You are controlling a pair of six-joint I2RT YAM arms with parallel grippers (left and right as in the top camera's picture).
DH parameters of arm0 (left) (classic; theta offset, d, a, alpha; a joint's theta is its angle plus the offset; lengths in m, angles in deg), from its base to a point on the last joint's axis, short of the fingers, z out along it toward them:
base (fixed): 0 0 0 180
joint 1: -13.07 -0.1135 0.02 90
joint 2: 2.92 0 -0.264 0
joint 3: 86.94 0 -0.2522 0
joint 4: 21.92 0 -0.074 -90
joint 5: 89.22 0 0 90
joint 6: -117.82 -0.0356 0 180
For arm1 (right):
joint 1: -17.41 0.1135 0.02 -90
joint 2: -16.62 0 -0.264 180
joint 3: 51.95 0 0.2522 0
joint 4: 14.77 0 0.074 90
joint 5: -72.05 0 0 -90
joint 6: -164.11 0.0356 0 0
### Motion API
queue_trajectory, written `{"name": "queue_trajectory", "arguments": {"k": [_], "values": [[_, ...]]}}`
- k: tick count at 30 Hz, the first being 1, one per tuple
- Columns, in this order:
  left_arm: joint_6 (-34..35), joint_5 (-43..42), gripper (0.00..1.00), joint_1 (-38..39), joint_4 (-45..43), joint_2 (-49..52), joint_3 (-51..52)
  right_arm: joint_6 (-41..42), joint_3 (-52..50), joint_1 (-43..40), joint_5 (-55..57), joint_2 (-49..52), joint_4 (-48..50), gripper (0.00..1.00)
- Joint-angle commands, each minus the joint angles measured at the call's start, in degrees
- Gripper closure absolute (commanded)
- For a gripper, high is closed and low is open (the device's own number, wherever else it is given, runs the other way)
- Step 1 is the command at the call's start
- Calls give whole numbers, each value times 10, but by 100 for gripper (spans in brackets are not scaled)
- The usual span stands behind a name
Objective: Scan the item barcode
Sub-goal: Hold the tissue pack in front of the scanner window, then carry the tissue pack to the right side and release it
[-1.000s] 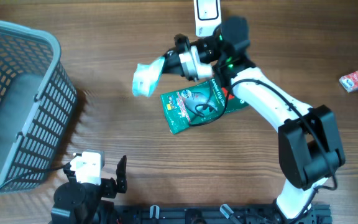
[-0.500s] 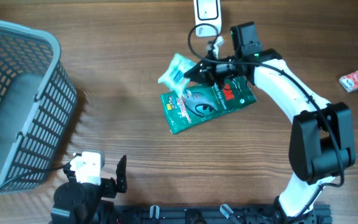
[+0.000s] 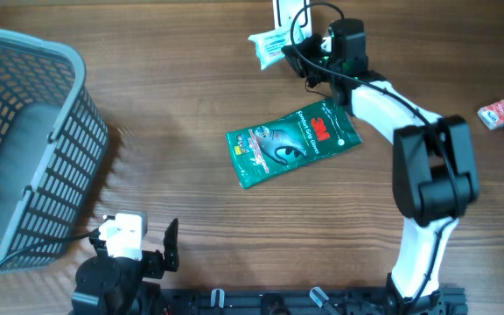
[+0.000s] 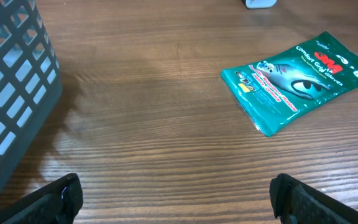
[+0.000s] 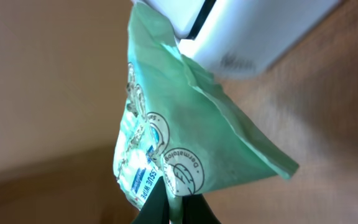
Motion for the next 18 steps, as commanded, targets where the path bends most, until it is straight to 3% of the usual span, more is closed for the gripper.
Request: {"name": "queue_trajectory", "arguments": {"k": [1,4,10,13,16,18], "values": [[1,-5,0,-3,-2,-3,-2,5,116,0,11,71,6,95],[1,-5,0,-3,-2,-3,-2,1,169,0,-19,105,5,95],[1,-5,0,-3,-2,-3,-2,-7,170,3,14,106,-21,95],[1,-5,0,-3,-2,-3,-2,-74,170,-3,6,102,-51,95],[1,-5,0,-3,-2,-3,-2,-160,170,-46,-5,65,-141,95],[1,-5,0,-3,-2,-3,-2,-190,170,-106,13,10,-260,95]]}}
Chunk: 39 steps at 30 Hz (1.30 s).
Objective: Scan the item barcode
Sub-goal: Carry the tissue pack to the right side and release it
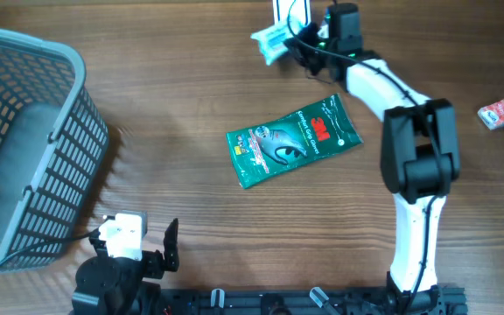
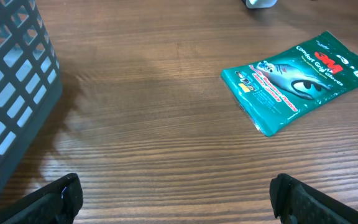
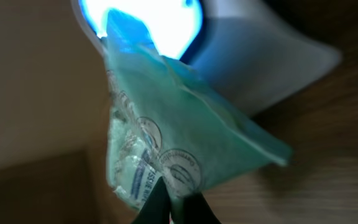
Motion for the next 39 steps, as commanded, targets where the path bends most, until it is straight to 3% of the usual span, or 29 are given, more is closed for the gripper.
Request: {"name": "queue_trajectory", "arguments": {"k": [1,5,8,11,16,17,19,21,23,27,29,32,35,37,39], "values": [[1,-5,0,-3,-3,-3,-2,-79,10,-106,34,-104,-142,95],[1,-5,0,-3,-3,-3,-2,-84,10,-251,185,-172,-362,96],[1,-5,0,-3,-3,-3,-2,-83,2,-372,314,-170,-468,96],[1,-5,0,-3,-3,-3,-2,-118,-27,-476,379,-159,-467,95],[1,-5,0,-3,-3,-3,-2,-199,-60,-588,321,-134,-418,95],[1,-5,0,-3,-3,-3,-2,-213,-61,-598,299,-134,-413,94],[1,-5,0,-3,-3,-3,-2,-237,-58,-610,255,-134,-401,66],[1,-5,0,-3,-3,-3,-2,-260,-45,-613,224,-135,-403,36],[1,-5,0,-3,-3,-3,-2,-268,-27,-611,202,-144,-416,21],[1,-5,0,-3,-3,-3,-2,-270,-18,-591,76,-205,-414,16],[1,-5,0,-3,-3,-3,-2,-280,-18,-562,-8,-245,-420,9],[1,-5,0,-3,-3,-3,-2,-281,-18,-498,-56,-280,-466,8],[1,-5,0,-3,-3,-3,-2,-258,-20,-400,-67,-283,-523,7],[1,-5,0,-3,-3,-3,-2,-235,-35,-316,-66,-281,-522,0],[1,-5,0,-3,-3,-3,-2,-208,-48,-242,-65,-280,-506,0]]}}
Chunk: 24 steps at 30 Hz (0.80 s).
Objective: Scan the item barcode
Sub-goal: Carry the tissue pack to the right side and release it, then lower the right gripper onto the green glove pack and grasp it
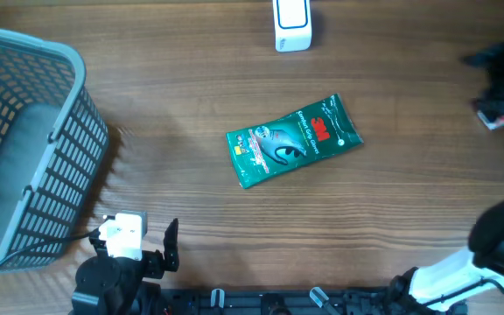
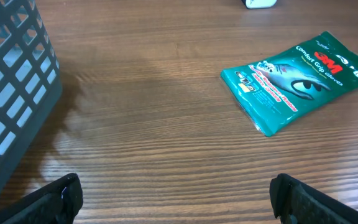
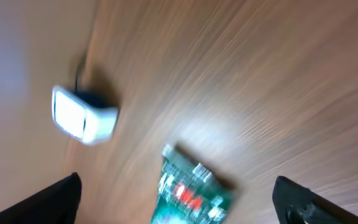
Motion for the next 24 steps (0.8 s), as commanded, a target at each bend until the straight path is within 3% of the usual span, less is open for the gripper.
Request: {"name": "queue_trajectory", "arguments": {"k": [1,4,7,11,13,18,21,24], "values": [[1,-5,0,-3,-2,-3,-2,55,-24,152,-25,9,23,1],[1,-5,0,-3,-2,-3,-2,121,-25,328,95,44,73,0],[1,-5,0,-3,-2,-3,-2,216,-25,419,156,79,83,0],[1,-5,0,-3,-2,-3,-2,216,-25,522,166,141,131,2],[1,-5,0,-3,-2,-3,-2,165,-25,562,174,168,155,14],[1,-5,0,-3,-2,-3,-2,162,-25,597,240,205,128,44],[1,-5,0,-3,-2,-3,-2,141,-25,597,237,207,51,43],[1,-5,0,-3,-2,-3,-2,101,-25,597,295,207,-42,33]]}}
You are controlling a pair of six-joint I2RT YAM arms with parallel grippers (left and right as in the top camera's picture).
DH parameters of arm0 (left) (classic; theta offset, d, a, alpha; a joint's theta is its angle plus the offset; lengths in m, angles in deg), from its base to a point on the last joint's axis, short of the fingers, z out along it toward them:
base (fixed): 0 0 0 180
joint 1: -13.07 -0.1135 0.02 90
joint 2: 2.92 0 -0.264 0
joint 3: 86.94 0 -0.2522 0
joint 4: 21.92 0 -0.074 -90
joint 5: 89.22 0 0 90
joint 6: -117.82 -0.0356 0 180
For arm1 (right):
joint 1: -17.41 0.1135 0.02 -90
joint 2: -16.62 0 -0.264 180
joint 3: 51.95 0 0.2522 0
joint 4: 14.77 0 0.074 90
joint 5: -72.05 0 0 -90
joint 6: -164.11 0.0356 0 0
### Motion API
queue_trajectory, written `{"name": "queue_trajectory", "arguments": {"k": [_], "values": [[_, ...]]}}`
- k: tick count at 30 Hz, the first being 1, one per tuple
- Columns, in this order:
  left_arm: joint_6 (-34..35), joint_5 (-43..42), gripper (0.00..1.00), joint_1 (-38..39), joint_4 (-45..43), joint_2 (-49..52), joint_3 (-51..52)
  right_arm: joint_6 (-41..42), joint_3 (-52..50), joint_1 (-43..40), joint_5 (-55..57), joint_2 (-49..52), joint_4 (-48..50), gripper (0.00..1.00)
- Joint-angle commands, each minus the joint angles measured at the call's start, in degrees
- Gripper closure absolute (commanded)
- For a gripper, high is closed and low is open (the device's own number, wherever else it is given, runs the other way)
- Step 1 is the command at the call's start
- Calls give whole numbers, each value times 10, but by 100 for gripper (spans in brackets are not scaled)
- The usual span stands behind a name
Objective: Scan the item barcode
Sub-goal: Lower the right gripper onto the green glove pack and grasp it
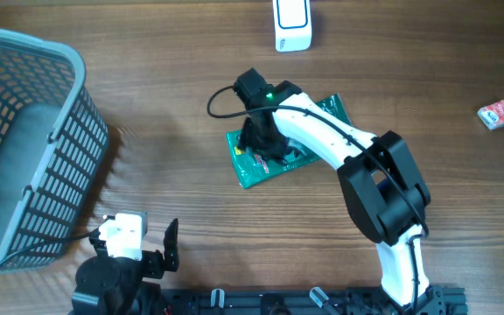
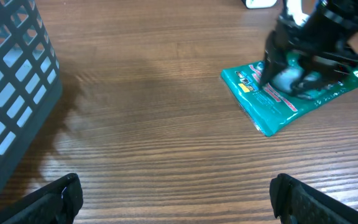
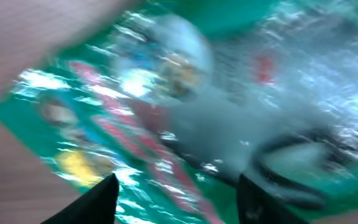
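Note:
A green 3M packet [image 1: 254, 164] lies flat in the middle of the table, printed side up; it also shows in the left wrist view as the packet [image 2: 272, 109]. My right gripper [image 1: 265, 140] is low over its left half, open, with the fingers [image 3: 98, 199] astride the blurred print of the packet [image 3: 166, 124]. The white scanner [image 1: 290, 24] stands at the far edge. My left gripper [image 2: 176, 200] is open near the front edge, holding nothing.
A grey mesh basket [image 1: 24, 131] fills the left side. A small red and white packet [image 1: 501, 114] lies at the far right, and a pale green packet pokes in at the right edge.
My right arm was at the far right of the table with its gripper open. Now it reaches to the middle and hovers open on the green 3M packet. The left arm has not moved.
My right gripper held a pale green wipe packet up to the scanner, whose window then lit blue. Later the arm was at the far right, open, with that packet lying at the right edge. Now it is over the 3M packet.

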Motion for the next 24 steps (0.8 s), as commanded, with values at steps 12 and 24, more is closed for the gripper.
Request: {"name": "queue_trajectory", "arguments": {"k": [12,24], "values": [[1,-5,0,-3,-2,-3,-2,-42,52,-5,61,-53,-45,46],[1,-5,0,-3,-2,-3,-2,-27,31,-3,-31,60,181,65]]}}
